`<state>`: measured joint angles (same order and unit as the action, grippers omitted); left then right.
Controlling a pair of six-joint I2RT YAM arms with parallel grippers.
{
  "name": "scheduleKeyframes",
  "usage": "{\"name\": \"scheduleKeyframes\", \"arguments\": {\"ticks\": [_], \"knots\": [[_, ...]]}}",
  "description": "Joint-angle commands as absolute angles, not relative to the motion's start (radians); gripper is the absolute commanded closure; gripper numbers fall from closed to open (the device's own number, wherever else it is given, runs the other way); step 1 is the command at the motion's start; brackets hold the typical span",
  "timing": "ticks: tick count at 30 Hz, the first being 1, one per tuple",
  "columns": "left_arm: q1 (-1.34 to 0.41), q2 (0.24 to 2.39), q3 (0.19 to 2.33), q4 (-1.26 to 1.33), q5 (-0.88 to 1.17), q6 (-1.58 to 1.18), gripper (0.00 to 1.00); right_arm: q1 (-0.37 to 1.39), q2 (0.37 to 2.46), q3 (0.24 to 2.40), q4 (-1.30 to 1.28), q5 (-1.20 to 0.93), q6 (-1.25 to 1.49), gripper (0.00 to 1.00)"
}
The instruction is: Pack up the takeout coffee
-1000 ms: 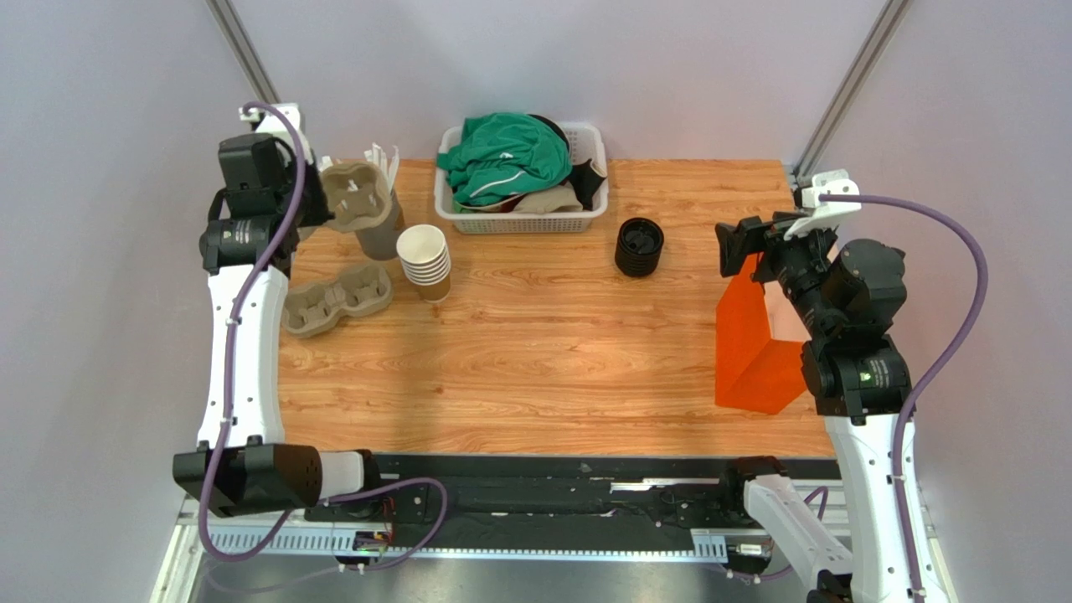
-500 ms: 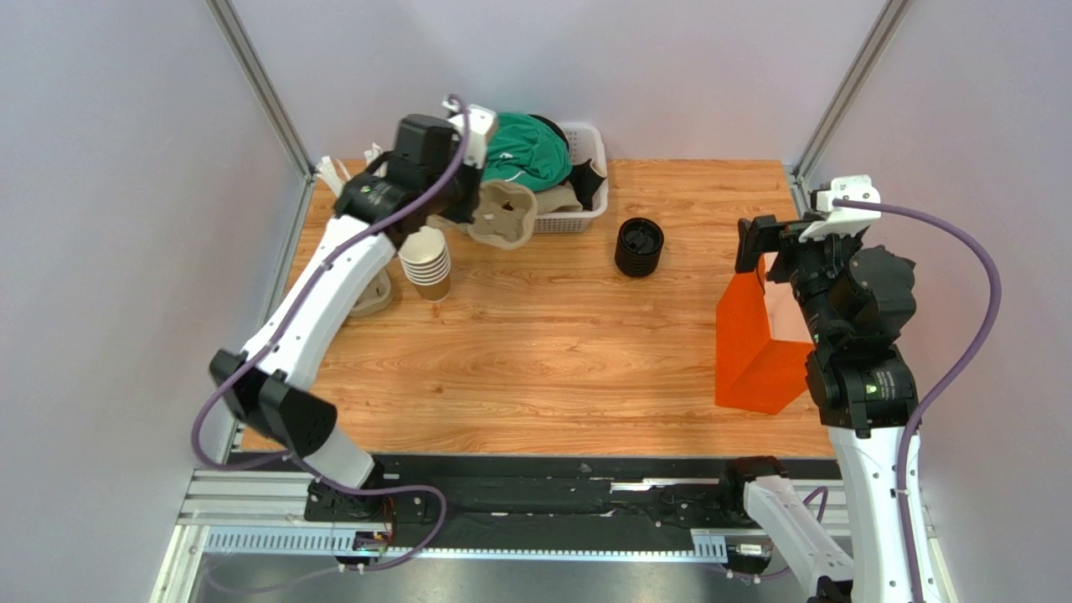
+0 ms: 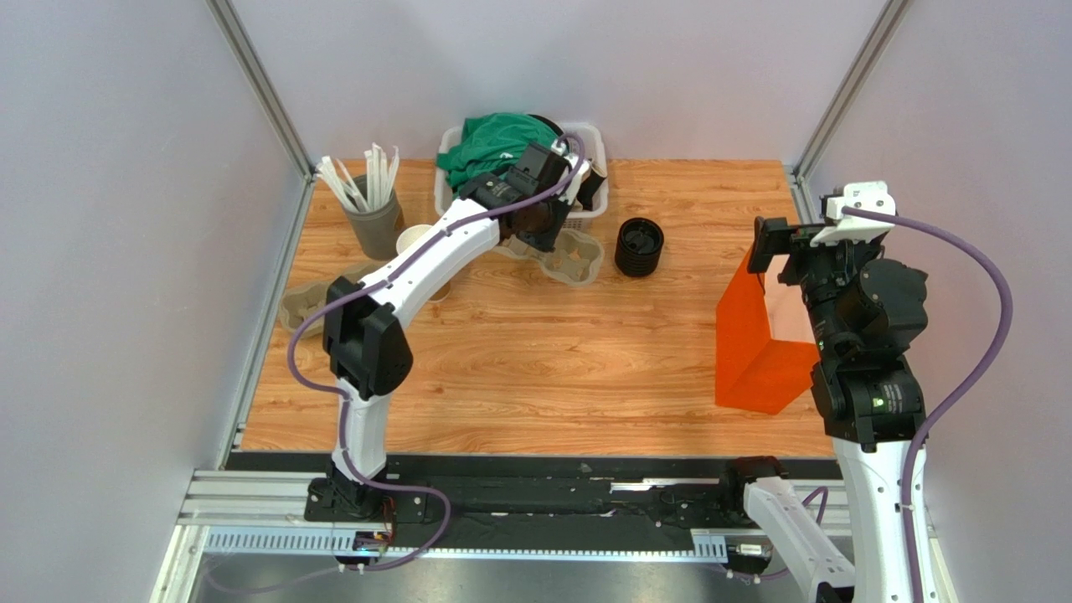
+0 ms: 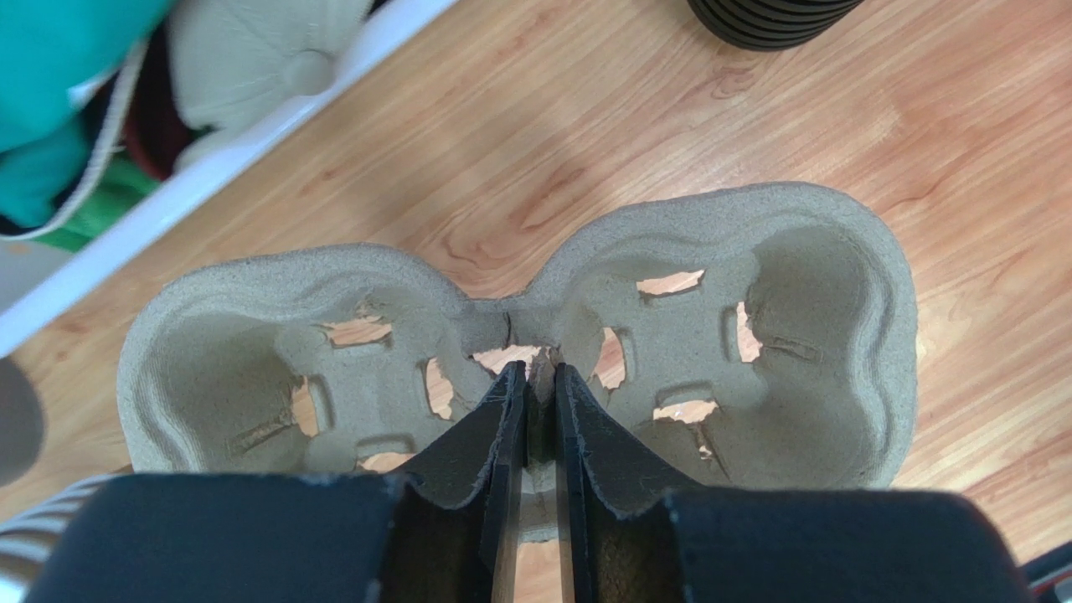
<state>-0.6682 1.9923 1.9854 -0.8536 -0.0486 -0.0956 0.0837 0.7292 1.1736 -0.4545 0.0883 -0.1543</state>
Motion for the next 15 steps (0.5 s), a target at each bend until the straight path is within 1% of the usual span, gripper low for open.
{"name": "scheduleKeyframes", "arguments": {"ticks": [1,5,8,15], "knots": [[-0.702,2.065,2.049,-0.85,-0.02,-0.152,0.79,0.083,0.724,1.209,-0.437,0.094,-0.198,0.09],[-0.776,2.123,2.095,-0.83,-0.017,-0.15,0.79,0.083,0.721,1.204,-0.439,0.087,-0.213,0.09],[-0.825,2.141,2.091,-0.798,-0.029,-0.15,0.78,0.083,0.718,1.203,-0.44,0.097,-0.221,0.09],[-0.891,2.203,2.095,-0.758,-0.04,-0.13,0.78,0.084,0.735,1.195,-0.443,0.092,-0.227,0.08]]}}
